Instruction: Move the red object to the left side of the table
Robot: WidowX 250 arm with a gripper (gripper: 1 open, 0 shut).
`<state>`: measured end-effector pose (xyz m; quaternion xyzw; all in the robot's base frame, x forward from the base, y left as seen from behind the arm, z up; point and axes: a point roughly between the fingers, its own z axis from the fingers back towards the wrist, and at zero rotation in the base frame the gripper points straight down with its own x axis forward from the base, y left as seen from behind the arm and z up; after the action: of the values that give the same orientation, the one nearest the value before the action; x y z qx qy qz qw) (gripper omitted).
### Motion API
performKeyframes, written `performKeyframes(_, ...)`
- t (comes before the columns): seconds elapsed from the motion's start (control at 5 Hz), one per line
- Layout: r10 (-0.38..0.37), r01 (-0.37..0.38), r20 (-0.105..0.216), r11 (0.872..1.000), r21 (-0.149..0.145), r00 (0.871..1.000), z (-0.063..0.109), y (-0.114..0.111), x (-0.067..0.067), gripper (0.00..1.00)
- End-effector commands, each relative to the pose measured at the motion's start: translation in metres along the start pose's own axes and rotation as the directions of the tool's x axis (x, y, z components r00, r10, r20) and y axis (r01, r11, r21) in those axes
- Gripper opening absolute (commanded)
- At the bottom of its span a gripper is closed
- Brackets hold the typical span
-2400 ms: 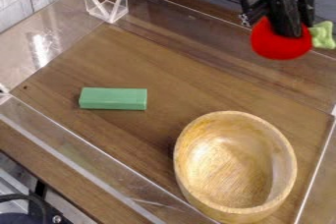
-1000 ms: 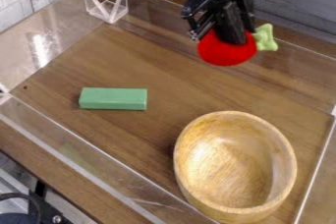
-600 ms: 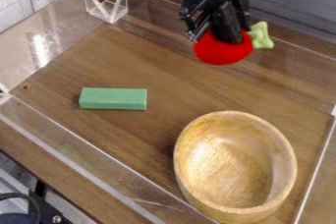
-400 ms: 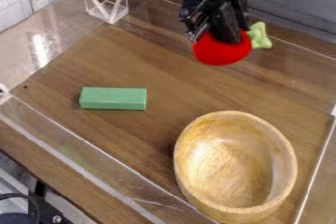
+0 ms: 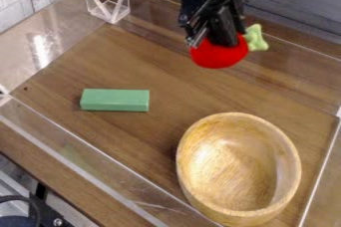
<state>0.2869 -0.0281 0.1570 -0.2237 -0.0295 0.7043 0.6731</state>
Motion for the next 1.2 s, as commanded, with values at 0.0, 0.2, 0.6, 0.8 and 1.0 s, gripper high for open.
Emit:
performKeyframes(0.0,0.027,-0.025,0.021,0.998,-0.063,0.999,0.01,-0.005,0.006,0.0)
performKeyframes(0.2,0.039,-0.038,0.014,0.997,-0.064,0.999,0.016,-0.008,0.007,0.0)
performKeyframes(0.6,0.067,-0.067,-0.003,0.996,-0.065,0.998,0.028,-0.012,0.009,0.0)
performKeyframes(0.8,0.087,-0.087,-0.009,0.994,-0.067,0.996,0.034,-0.013,0.01,0.0)
performKeyframes(1.0,0.115,-0.115,-0.01,0.991,-0.074,0.993,0.042,-0.014,0.013,0.0)
